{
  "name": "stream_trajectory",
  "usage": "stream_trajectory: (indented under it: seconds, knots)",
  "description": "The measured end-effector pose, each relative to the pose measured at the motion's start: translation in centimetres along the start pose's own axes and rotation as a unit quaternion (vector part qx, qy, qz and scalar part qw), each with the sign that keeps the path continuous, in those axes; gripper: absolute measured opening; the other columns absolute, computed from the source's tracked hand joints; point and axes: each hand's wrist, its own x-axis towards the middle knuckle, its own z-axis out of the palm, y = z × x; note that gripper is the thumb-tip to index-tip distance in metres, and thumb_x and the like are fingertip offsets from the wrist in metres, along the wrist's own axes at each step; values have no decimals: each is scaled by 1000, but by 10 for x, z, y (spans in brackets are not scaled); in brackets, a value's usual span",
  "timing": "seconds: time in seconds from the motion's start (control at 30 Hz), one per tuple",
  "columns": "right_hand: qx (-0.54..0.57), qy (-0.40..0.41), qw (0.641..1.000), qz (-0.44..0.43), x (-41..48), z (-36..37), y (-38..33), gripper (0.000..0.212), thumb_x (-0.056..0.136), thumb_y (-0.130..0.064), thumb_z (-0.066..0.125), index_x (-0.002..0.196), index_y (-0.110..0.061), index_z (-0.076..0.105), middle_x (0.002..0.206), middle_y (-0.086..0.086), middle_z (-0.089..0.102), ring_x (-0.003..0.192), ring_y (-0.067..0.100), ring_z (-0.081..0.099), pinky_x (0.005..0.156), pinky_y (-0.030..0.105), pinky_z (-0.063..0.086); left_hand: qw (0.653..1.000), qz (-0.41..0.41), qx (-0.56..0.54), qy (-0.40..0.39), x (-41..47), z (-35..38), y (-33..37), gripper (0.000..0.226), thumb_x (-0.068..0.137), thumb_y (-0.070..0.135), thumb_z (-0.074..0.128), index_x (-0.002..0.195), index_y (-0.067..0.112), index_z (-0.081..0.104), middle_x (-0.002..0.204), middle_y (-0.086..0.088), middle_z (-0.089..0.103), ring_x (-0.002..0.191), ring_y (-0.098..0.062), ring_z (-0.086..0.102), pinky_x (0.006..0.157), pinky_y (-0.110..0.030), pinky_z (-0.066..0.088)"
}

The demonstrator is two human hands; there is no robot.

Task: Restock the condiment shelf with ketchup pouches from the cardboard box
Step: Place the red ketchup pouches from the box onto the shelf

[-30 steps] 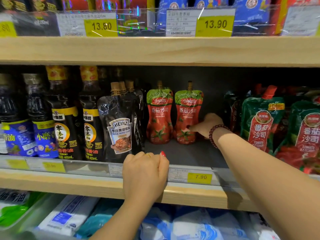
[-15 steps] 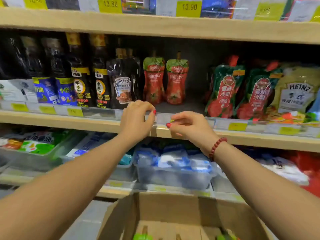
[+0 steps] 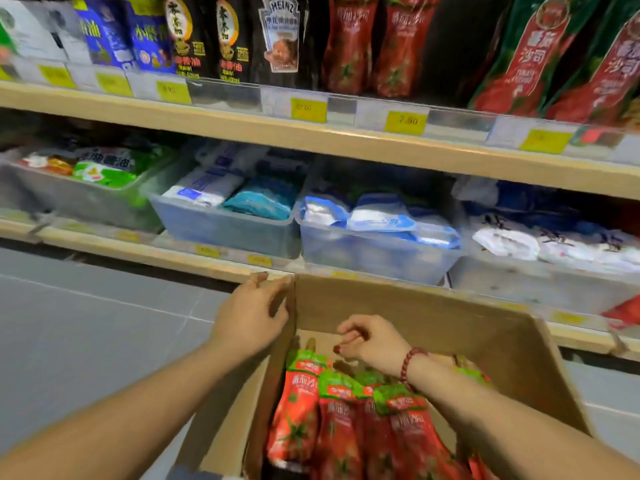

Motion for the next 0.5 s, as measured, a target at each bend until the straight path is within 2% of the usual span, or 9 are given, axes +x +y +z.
stream_trajectory:
  seconds: [0.07, 0.1, 0.17, 0.23, 0.37, 0.5]
  knots:
    - [-52, -20, 998, 16, -1, 16, 23, 25, 71, -5, 69, 91, -19, 63, 67, -7, 50, 60, 5, 45, 62, 13, 38, 1000, -5, -14, 25, -3, 8, -1, 44, 83, 29, 58, 126, 33, 54, 125, -6, 59, 113, -27, 55, 86, -39, 49]
    - [-66, -31, 997, 19, -2, 22, 33, 29, 70, -7, 70, 97, -18, 65, 74, -5, 54, 66, 8, 50, 66, 15, 40, 999, -4, -28, 35, -4, 12, -1, 45, 82, 28, 58, 126, 32, 55, 119, -5, 62, 108, -28, 57, 83, -40, 50]
    - [-124, -55, 991, 21, -1, 31, 50, 42, 71, -19, 73, 112, -20, 63, 103, -1, 61, 97, 13, 56, 83, 19, 40, 997, -3, -54, 47, -6, 18, -2, 47, 80, 24, 59, 126, 31, 55, 112, -4, 66, 102, -26, 60, 80, -38, 51]
    - [-226, -77, 971, 24, -2, 37, 60, 56, 73, -34, 72, 126, -31, 53, 128, -2, 49, 121, 17, 43, 88, 21, 28, 995, -1, -79, 59, -7, 24, -4, 45, 81, 23, 60, 125, 30, 56, 113, 0, 67, 102, -21, 61, 82, -33, 50]
    - [-307, -102, 946, 5, 2, 51, 72, 68, 73, -41, 70, 134, -34, 43, 134, 7, 40, 127, 24, 34, 104, 25, 28, 988, -17, -126, 84, -9, 32, -6, 41, 83, 22, 60, 124, 29, 58, 115, 4, 66, 101, -16, 62, 83, -29, 49]
    - [-369, -136, 919, 40, 12, 45, 72, 82, 68, -55, 69, 139, -40, 31, 138, 4, 36, 130, 27, 30, 107, 35, 31, 983, -31, -147, 102, -9, 36, -6, 41, 83, 22, 61, 123, 29, 60, 115, 7, 67, 99, -10, 61, 78, -23, 46]
